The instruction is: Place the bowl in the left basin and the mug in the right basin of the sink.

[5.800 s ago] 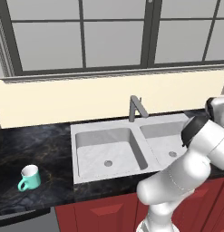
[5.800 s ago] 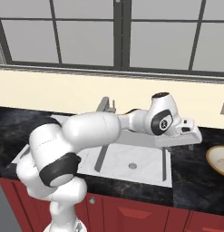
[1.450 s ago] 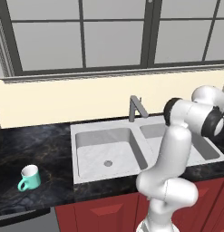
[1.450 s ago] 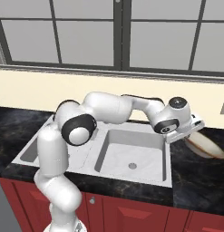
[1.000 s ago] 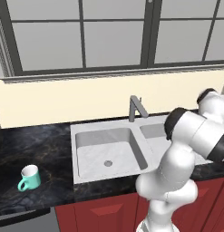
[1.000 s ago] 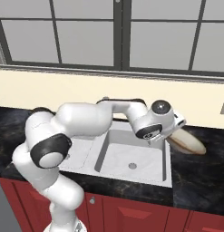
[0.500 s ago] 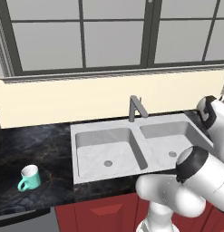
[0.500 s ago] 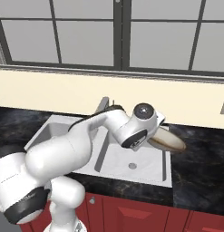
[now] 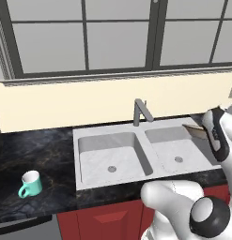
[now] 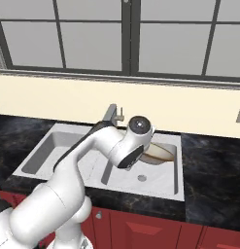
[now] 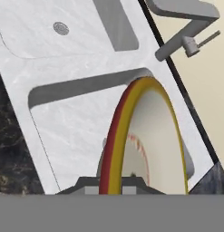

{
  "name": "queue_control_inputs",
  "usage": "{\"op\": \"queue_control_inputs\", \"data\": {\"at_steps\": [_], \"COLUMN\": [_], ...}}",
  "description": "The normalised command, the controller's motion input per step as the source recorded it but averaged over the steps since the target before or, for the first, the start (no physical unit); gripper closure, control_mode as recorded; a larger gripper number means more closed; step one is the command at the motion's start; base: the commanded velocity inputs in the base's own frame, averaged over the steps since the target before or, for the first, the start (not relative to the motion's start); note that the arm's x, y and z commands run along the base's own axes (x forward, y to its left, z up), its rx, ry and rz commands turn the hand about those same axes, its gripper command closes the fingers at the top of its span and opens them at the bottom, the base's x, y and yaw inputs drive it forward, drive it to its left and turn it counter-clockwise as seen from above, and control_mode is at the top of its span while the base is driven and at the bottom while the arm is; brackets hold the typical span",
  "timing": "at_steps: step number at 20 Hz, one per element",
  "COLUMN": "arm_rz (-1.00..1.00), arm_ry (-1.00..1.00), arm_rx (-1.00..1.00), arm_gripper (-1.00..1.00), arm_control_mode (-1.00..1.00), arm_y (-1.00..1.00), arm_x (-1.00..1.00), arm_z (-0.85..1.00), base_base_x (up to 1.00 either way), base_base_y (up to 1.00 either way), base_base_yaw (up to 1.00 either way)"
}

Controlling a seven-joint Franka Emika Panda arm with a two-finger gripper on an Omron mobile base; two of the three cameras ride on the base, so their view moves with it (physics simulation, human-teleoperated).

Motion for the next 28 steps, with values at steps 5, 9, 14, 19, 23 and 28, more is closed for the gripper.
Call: {"op": "queue_control_inputs", "data": {"at_steps": [5, 9, 14, 19, 23, 28], "arm_rz": [0.16, 0.16, 0.15, 0.15, 0.12, 0.06], "arm_ry": [0.06, 0.05, 0.07, 0.05, 0.07, 0.06], "arm_rx": [-0.01, -0.01, -0.01, -0.04, -0.02, -0.01], "arm_gripper": [1.0, 1.0, 1.0, 1.0, 1.0, 1.0], "arm_control_mode": [-1.0, -1.0, -1.0, -1.0, -1.0, -1.0], "arm_y": [0.7, 0.72, 0.77, 0.81, 0.79, 0.72], "arm_x": [-0.2, -0.26, -0.11, -0.06, 0.03, 0.14], "arm_z": [0.0, -0.02, -0.02, 0.0, 0.0, -0.02], "base_base_x": [0.0, 0.0, 0.0, 0.0, 0.0, 0.0], "base_base_y": [0.0, 0.0, 0.0, 0.0, 0.0, 0.0], "base_base_yaw": [0.0, 0.0, 0.0, 0.0, 0.0, 0.0]}}
